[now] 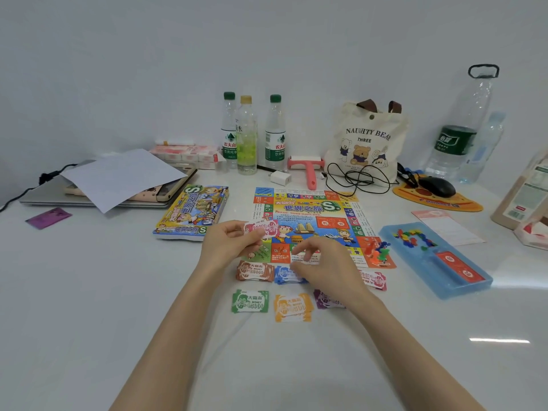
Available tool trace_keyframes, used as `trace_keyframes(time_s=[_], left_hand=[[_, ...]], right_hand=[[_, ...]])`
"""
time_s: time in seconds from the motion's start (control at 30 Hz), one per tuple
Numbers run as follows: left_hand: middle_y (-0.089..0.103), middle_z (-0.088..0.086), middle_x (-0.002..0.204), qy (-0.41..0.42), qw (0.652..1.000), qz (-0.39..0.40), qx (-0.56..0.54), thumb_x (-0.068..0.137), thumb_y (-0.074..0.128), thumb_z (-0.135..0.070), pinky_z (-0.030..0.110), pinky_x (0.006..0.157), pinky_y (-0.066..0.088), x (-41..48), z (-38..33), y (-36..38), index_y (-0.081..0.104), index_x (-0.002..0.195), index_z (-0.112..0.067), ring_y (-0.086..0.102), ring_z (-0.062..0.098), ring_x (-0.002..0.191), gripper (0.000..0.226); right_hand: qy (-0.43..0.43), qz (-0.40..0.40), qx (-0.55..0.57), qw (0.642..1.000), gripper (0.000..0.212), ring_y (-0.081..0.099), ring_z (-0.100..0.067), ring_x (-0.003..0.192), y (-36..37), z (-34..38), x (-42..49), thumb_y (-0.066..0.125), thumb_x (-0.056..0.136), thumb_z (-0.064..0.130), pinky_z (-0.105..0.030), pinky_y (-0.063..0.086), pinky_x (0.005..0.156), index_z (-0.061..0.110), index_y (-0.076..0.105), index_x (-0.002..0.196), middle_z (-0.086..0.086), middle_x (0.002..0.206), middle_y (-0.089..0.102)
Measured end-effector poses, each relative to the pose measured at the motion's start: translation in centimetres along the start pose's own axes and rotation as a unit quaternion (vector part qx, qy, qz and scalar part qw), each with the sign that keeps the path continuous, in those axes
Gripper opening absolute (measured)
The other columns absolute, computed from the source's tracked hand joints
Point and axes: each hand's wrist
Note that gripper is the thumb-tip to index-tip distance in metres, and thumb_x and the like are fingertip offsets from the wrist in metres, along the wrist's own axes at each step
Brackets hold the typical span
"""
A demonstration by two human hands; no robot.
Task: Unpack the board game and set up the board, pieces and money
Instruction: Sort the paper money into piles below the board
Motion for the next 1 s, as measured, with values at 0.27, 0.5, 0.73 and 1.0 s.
trace_keyframes(time_s=[0.27, 0.5, 0.73, 1.0], left_hand=[[0.069, 0.002, 0.080, 0.003, 0.994, -0.021, 0.104, 0.077, 0.078, -0.011, 0.033, 0.063, 0.060, -0.4, -0.8, -2.2, 0.061, 0.078, -0.020, 0.069, 0.018, 0.071, 0.020], [0.072, 0.008, 0.084, -0.045, 0.988, 0.015, 0.145, 0.076, 0.079, -0.010, 0.031, 0.053, 0.060, 0.0, -0.7, -2.9, 0.069, 0.094, -0.006, 0.069, 0.017, 0.070, 0.021], [0.071, 0.007, 0.081, -0.043, 0.989, 0.019, 0.140, 0.076, 0.079, -0.009, 0.029, 0.051, 0.058, 0.0, -0.5, -2.4, 0.069, 0.091, -0.007, 0.069, 0.018, 0.070, 0.018], [0.070, 0.010, 0.083, -0.033, 0.992, 0.013, 0.124, 0.078, 0.077, -0.006, 0.031, 0.052, 0.059, 0.0, -0.5, -2.0, 0.069, 0.092, -0.004, 0.069, 0.020, 0.070, 0.017]], right_hand=[[-0.017, 0.026, 0.062, 0.998, 0.018, 0.042, -0.003, 0.044, 1.3, 1.3, -0.1, 0.046, 0.096, 0.017, -0.024, 0.035, 0.053, 0.028, 0.059, 0.094, 0.013, 0.078, 0.071], [-0.073, 0.033, -0.081, 0.994, 0.015, 0.046, -0.011, 0.094, 1.8, 1.5, -0.2, 0.037, 0.100, 0.022, -0.033, 0.037, 0.085, 0.029, 0.050, 0.101, 0.013, 0.087, 0.068], [-0.098, 0.018, -0.152, 0.983, 0.017, 0.046, -0.020, 0.095, 3.1, 0.6, 0.2, 0.031, 0.100, 0.028, -0.036, 0.037, 0.087, 0.032, 0.047, 0.106, 0.006, 0.097, 0.063], [-0.108, 0.023, -0.145, 0.983, 0.017, 0.045, -0.018, 0.096, 3.5, 0.7, 0.3, 0.032, 0.101, 0.028, -0.035, 0.036, 0.088, 0.032, 0.047, 0.108, 0.006, 0.099, 0.064]])
Point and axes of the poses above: each hand's wrist, its own x-axis towards the middle knuckle, its own y-axis out of the palm, z = x × y
